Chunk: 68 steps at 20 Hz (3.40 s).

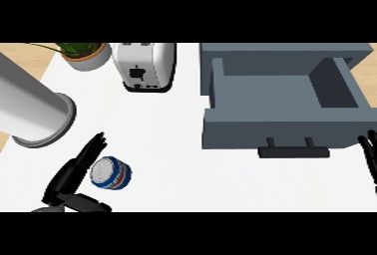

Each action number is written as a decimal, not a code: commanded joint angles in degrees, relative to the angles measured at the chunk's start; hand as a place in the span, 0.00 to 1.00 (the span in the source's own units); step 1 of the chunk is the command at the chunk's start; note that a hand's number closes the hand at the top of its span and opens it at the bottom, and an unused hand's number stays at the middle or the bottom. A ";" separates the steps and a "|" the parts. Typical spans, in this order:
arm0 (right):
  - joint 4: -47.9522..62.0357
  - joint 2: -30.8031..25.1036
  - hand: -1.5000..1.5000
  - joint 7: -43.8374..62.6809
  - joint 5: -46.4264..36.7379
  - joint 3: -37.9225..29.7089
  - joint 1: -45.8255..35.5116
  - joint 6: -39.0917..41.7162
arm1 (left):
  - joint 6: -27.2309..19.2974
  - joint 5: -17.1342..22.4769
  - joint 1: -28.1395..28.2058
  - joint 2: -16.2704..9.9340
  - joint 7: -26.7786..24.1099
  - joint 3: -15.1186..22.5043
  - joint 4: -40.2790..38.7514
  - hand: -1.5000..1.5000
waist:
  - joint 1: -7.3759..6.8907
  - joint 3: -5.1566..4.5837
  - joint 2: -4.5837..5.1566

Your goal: Pick up the can, place it into the drawer and close the drawer

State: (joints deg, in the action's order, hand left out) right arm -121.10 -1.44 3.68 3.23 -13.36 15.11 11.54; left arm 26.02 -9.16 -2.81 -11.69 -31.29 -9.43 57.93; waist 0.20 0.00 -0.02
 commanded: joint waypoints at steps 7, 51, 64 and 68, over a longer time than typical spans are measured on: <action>5.08 0.62 0.00 -3.40 0.24 -1.89 -2.17 0.45 | -1.78 0.07 -3.26 1.70 2.95 1.20 -1.61 0.00 | -0.10 0.02 -0.01; -3.54 0.97 0.00 2.06 1.48 -0.58 0.03 0.11 | -24.81 9.71 -15.32 10.99 20.26 -1.36 10.51 1.00 | 0.06 0.01 0.00; -7.24 0.57 0.00 4.22 2.92 -1.73 1.63 -0.79 | -34.36 9.17 -26.87 11.68 40.17 10.89 24.77 1.00 | 0.10 0.01 -0.05; -3.69 1.41 0.00 -1.36 1.77 -0.32 3.13 0.53 | -40.92 7.70 -32.46 11.69 44.49 17.31 23.92 1.00 | 0.33 0.03 -0.06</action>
State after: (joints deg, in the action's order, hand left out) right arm -125.93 -0.57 4.42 6.22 -14.90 17.97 12.12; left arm -11.05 -0.95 -31.39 -0.07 8.36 3.11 80.81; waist 0.51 0.02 -0.07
